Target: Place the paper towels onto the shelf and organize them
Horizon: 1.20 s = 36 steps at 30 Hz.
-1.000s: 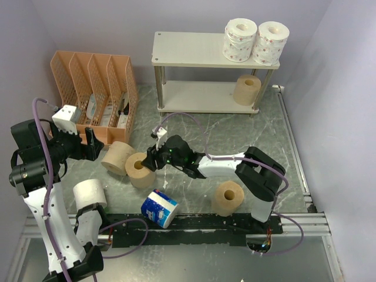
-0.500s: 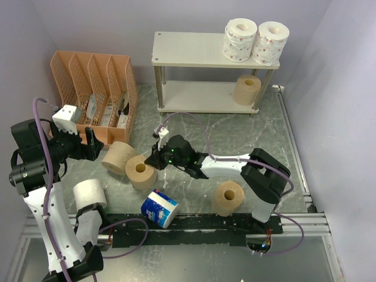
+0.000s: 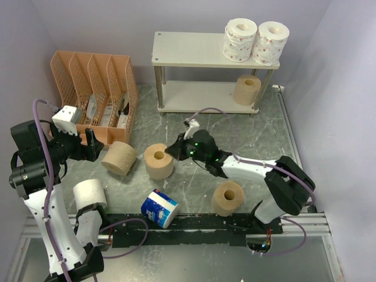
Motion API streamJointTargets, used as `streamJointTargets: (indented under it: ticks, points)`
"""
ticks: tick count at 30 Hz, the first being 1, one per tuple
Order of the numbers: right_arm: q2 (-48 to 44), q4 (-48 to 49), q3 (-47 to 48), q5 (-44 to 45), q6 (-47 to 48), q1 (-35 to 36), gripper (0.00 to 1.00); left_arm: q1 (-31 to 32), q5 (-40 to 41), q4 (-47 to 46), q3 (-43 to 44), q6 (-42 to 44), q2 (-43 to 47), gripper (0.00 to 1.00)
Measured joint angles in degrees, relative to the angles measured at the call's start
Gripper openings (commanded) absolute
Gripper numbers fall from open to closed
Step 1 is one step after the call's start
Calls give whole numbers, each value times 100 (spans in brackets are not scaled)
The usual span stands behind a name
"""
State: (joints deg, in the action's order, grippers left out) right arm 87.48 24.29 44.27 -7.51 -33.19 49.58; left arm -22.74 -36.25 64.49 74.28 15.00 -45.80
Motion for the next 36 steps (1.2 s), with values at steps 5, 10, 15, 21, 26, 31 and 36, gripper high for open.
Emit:
streamJointTargets:
  ticks: [5,10,15,21,26,31,36]
  points:
    - [-323,518,-649,334,-938,-614,0,0,0,0,0,0,31,94]
    - [-621,629,-844,1034,-1456,-619,0,0,0,0,0,0,55,94]
    - [-968,649,-841,2065,-1620,-612,0,0,-2,0,0,0,55,94]
    - [-1412,407,-793,4015,-1574,-616,0,0,-20,0,0,9,46,94]
    - [-1279,673,-782,5357,-1333,-728,0,0,-44,2,0,46,9,94]
    - [-645,1117,-605,5866,-1283,-1121,0,0,-48,2,0,61,-15,94]
    - [-201,1307,-304,5842,-1622,-1729,0,0,-61,2,0,61,-20,94]
